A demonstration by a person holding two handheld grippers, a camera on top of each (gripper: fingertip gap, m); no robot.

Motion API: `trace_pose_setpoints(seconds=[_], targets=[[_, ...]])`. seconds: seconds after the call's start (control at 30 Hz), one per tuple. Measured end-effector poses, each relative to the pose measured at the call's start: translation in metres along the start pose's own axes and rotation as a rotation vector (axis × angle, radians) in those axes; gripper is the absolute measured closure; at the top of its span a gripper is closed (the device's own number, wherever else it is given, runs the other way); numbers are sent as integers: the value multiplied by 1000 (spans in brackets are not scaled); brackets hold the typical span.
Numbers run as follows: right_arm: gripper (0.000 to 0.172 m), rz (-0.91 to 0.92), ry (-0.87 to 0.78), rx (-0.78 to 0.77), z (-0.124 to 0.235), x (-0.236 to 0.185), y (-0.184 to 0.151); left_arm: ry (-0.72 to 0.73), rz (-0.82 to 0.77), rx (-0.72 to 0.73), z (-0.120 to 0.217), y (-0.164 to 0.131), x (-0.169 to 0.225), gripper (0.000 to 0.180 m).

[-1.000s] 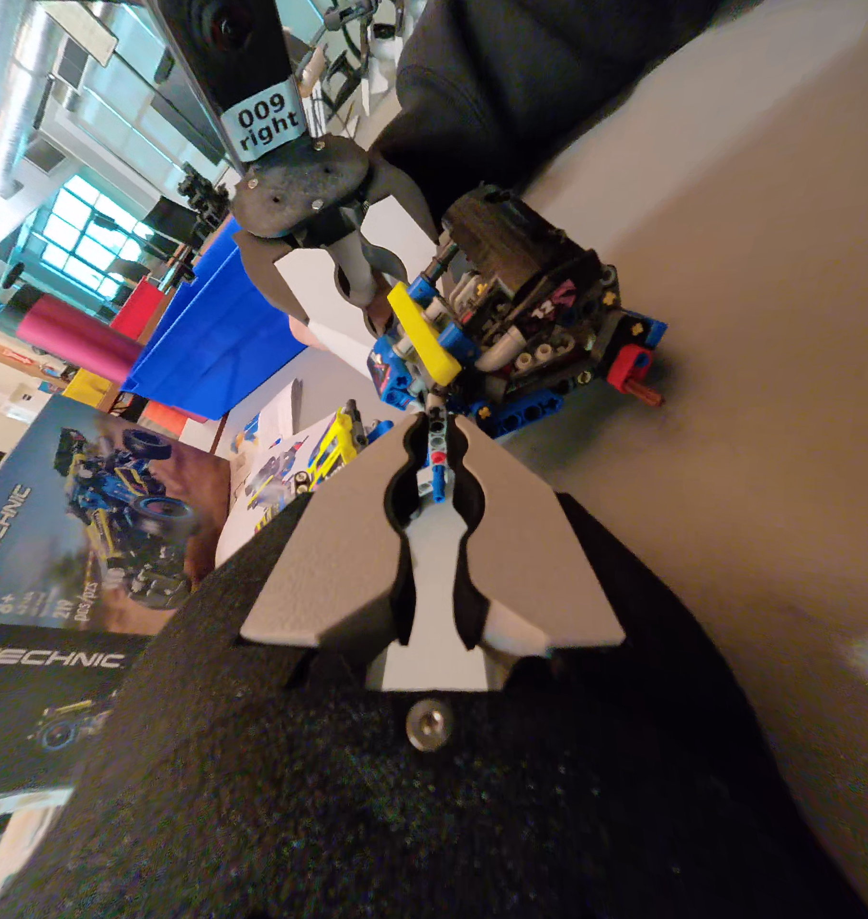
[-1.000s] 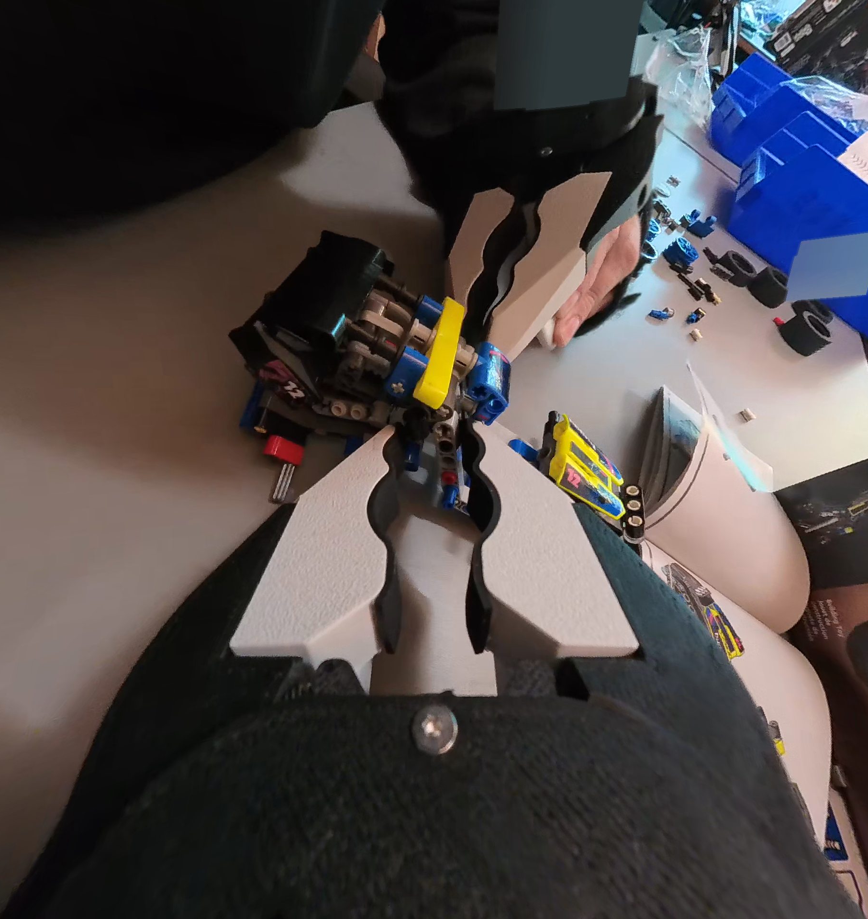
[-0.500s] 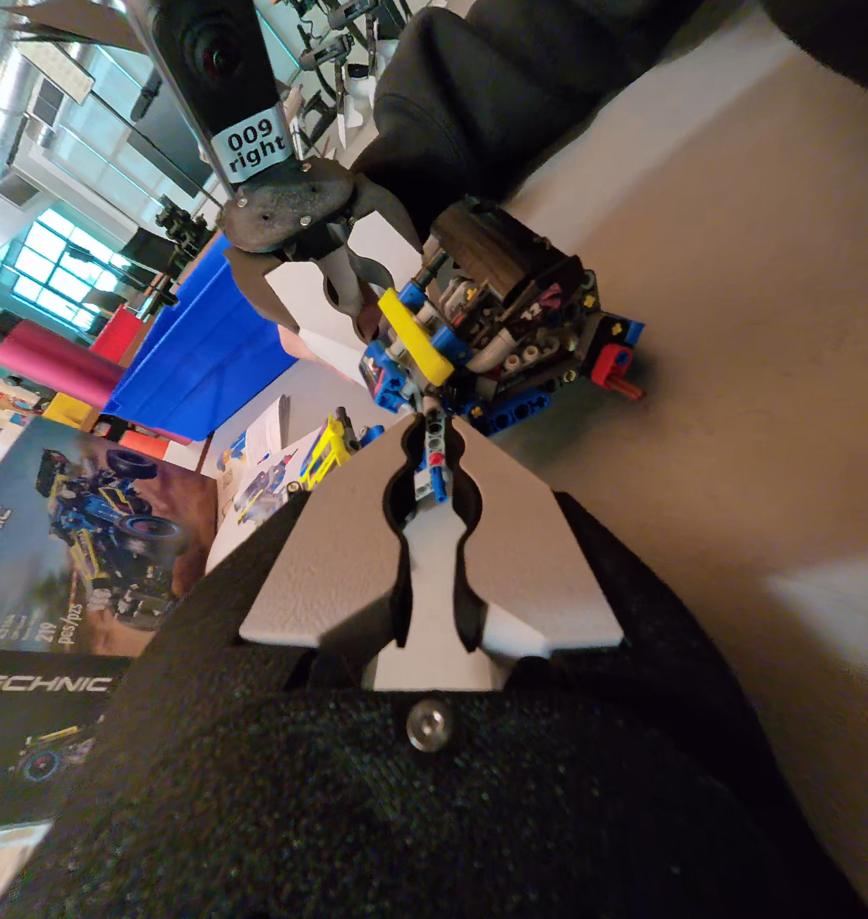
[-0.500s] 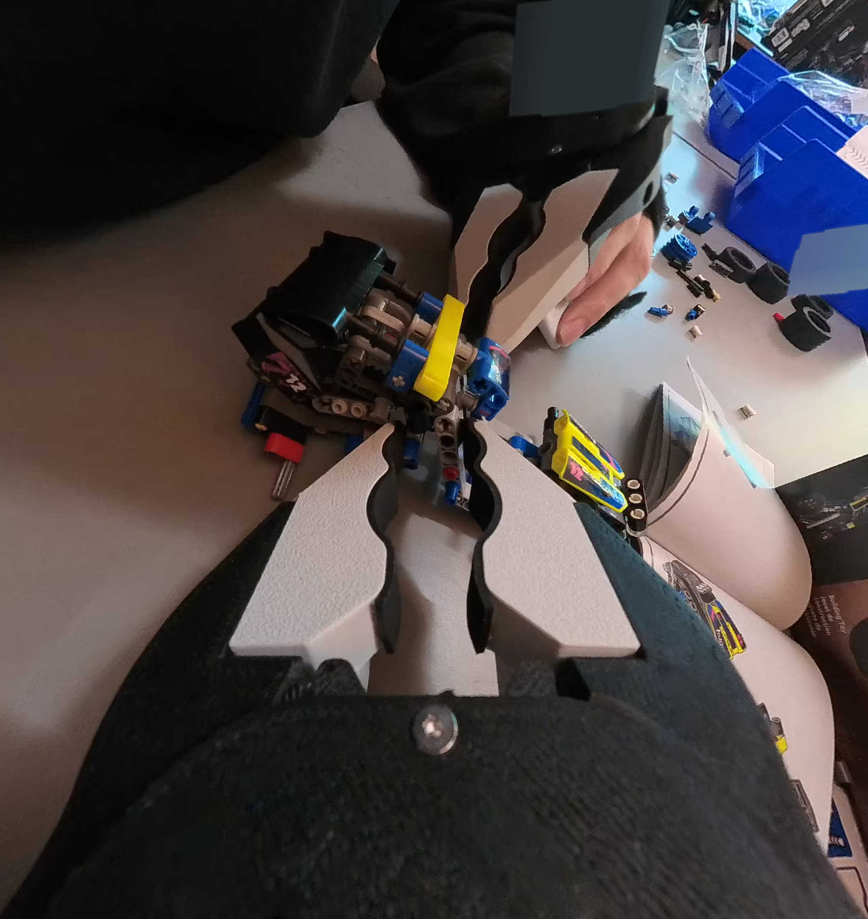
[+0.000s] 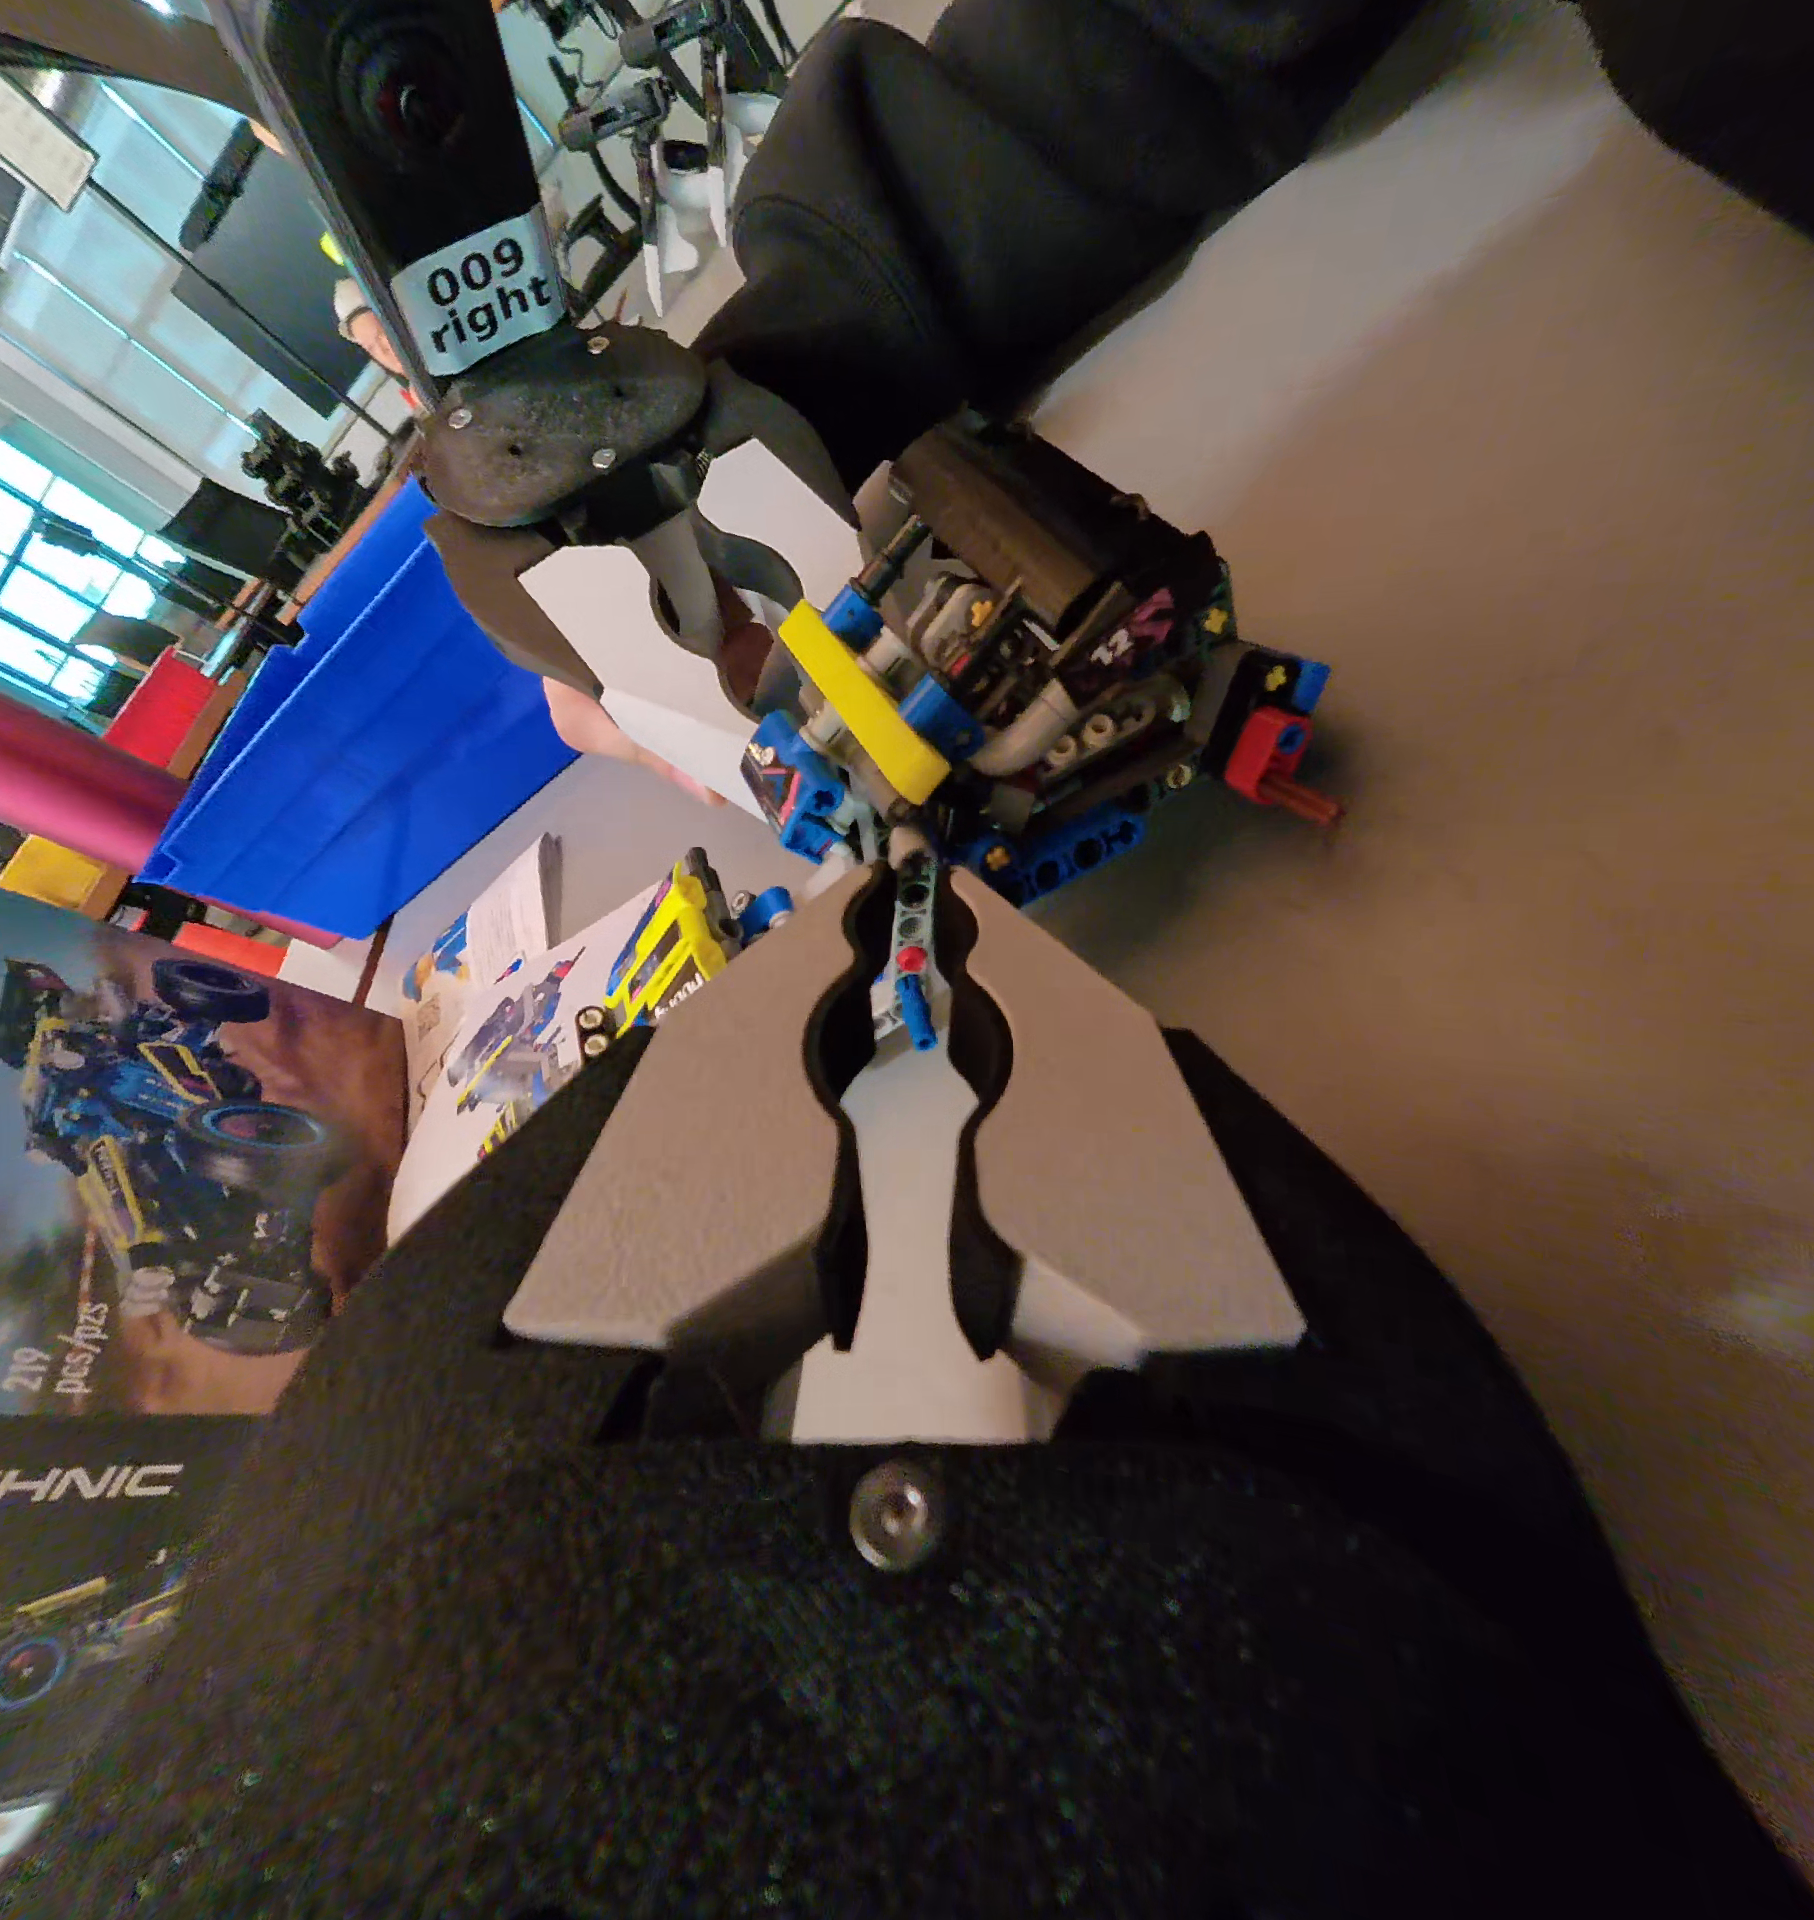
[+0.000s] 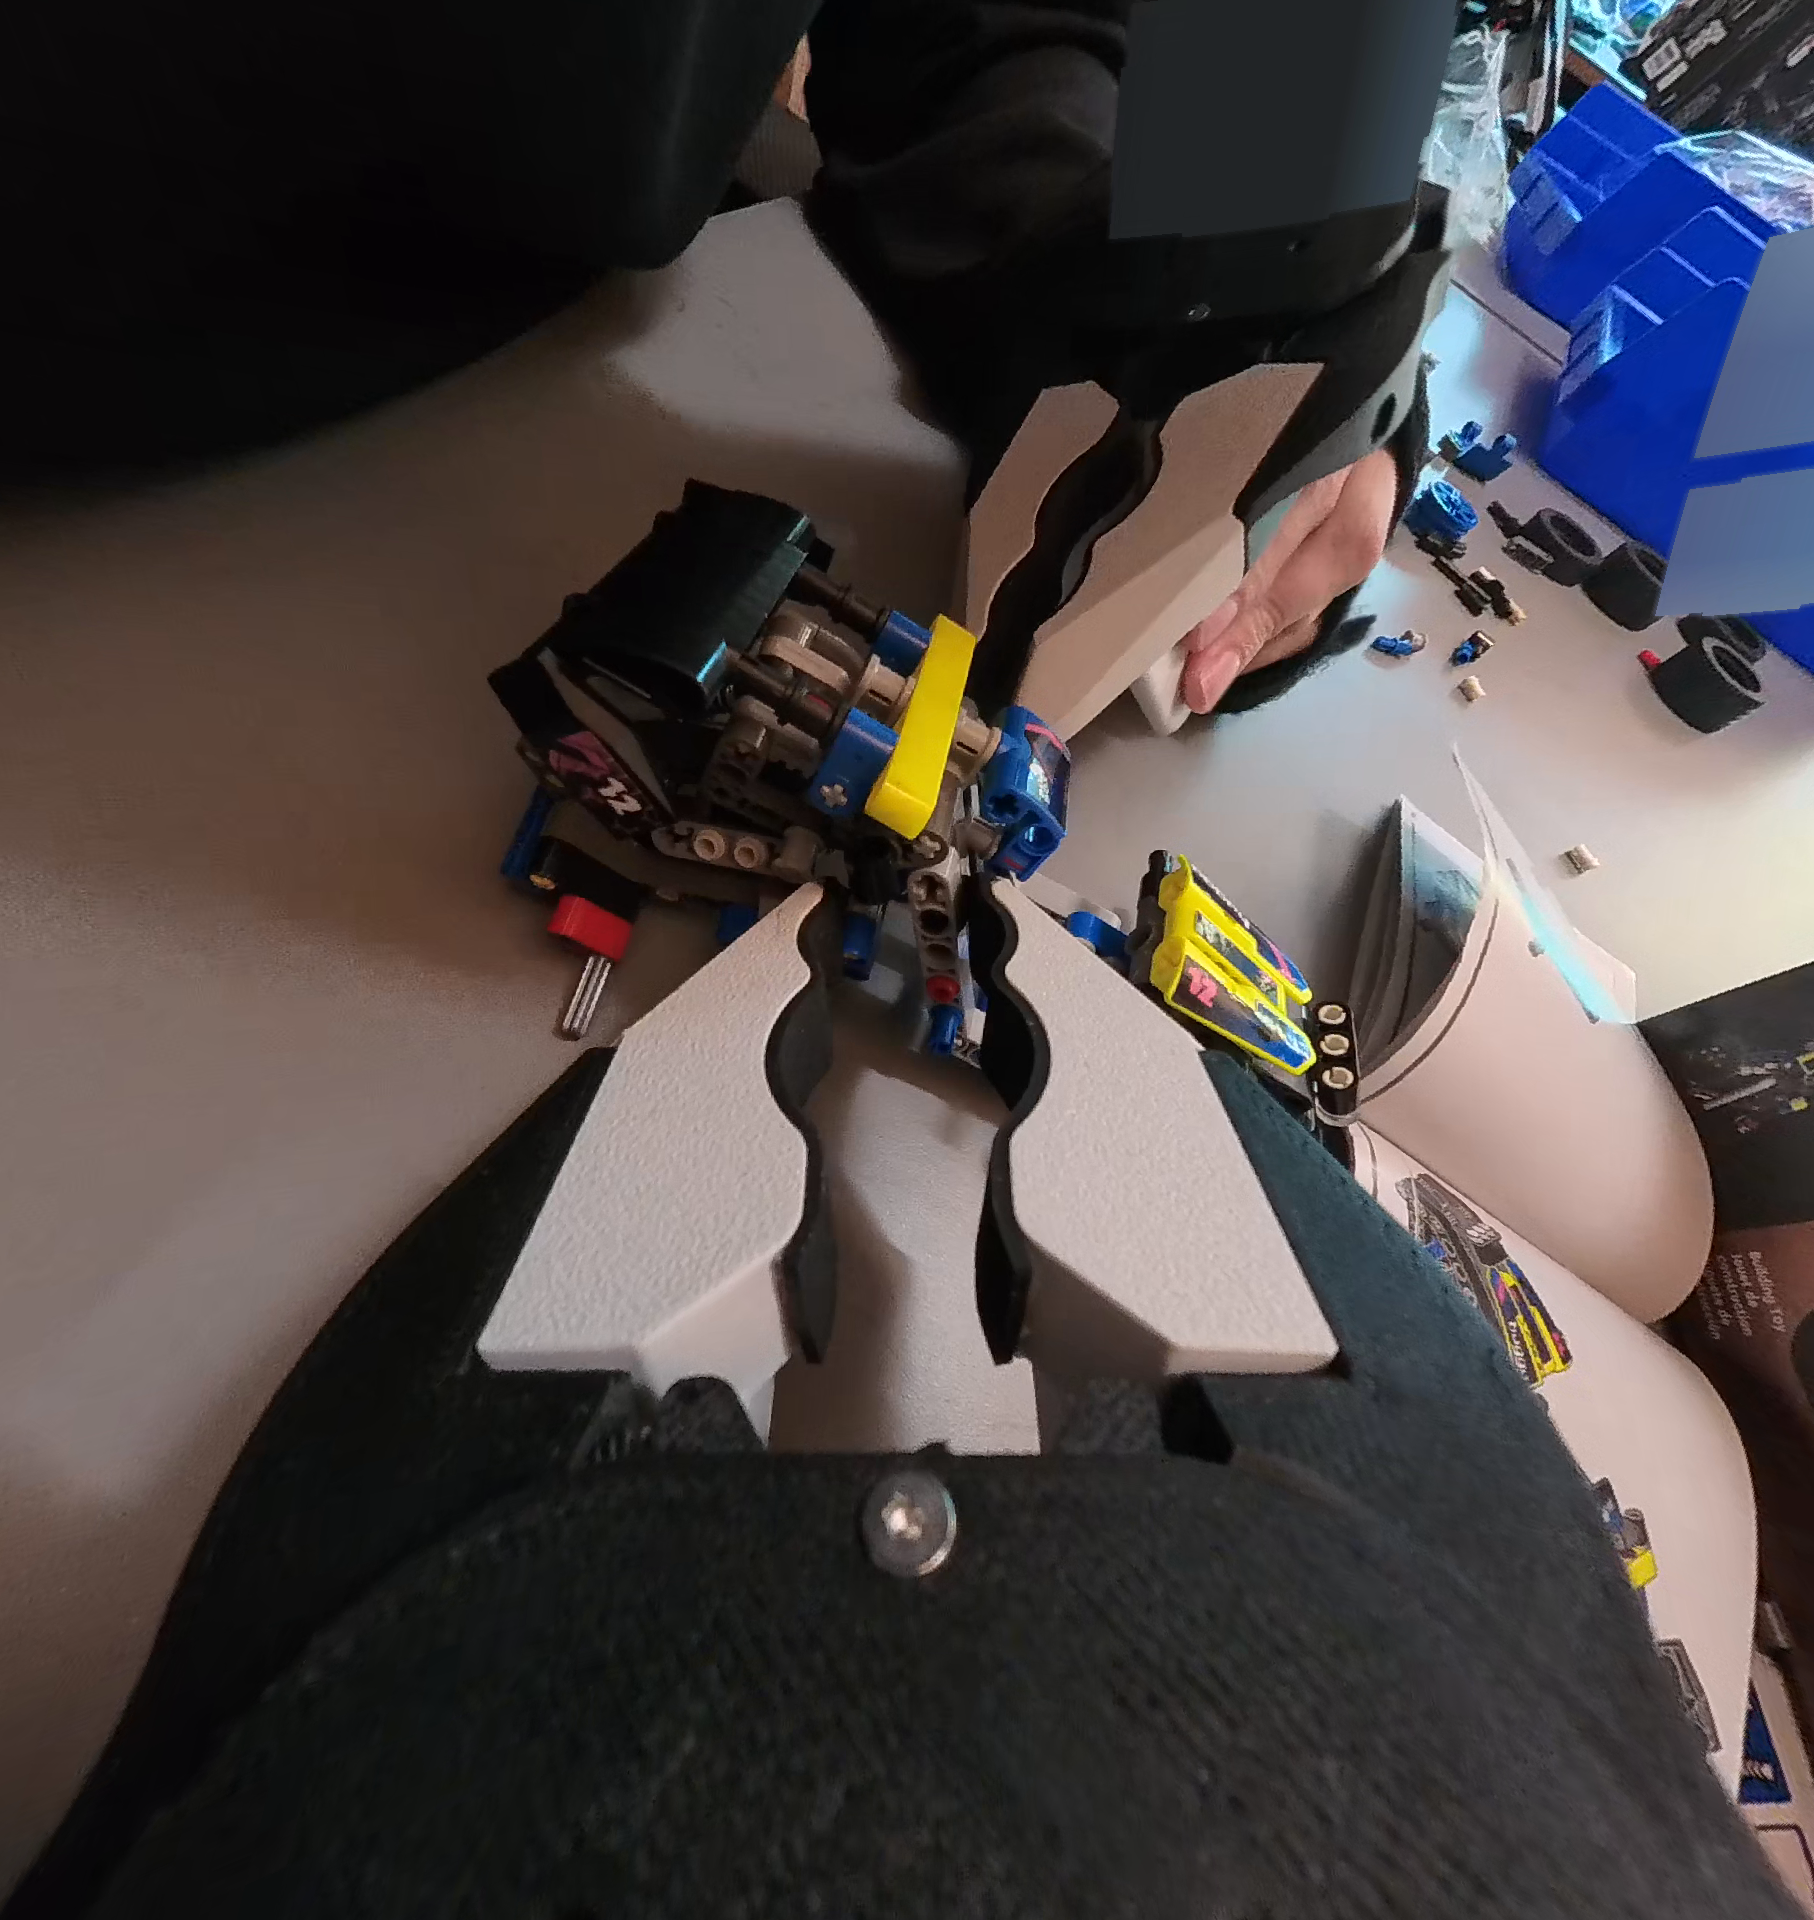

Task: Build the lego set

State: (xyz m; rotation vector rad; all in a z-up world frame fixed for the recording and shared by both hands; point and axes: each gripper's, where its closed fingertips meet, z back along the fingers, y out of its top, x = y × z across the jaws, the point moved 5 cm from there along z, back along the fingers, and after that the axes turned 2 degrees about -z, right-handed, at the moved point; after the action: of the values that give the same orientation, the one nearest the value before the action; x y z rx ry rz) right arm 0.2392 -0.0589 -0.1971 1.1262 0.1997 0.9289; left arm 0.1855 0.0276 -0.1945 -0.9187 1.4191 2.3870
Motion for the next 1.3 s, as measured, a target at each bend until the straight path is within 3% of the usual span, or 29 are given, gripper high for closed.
trace_pose_setpoints(seconds=[0.03,0.3,0.53,0.73,0.8,0.87,0.9,1.0,1.1,1.2,1.3], targets=[[149,1,0,1,0,0,0,7,-13,2,0,0,0,177],[149,1,5,7,1,0,0,-5,9,29,0,2,-2,177],[148,5,2,7,1,-1,1,36,-83,2,2,2,2,177],[133,-162,-11,-44,20,0,-2,85,55,39,18,0,-8,176],[125,-218,-45,-87,44,-1,12,96,125,64,25,0,-13,176],[140,-241,-166,-150,66,4,43,126,203,78,32,0,-19,176],[139,-217,-258,-159,67,8,64,128,244,82,34,0,-21,177],[151,-39,-600,-133,37,33,108,141,316,126,40,2,-27,176],[139,-7,-534,-344,6,38,103,131,310,147,44,10,-27,176],[157,-13,-413,-237,-12,35,115,150,261,138,49,16,-22,177],[153,-36,-330,-321,-25,29,105,163,216,126,54,21,-16,176]])
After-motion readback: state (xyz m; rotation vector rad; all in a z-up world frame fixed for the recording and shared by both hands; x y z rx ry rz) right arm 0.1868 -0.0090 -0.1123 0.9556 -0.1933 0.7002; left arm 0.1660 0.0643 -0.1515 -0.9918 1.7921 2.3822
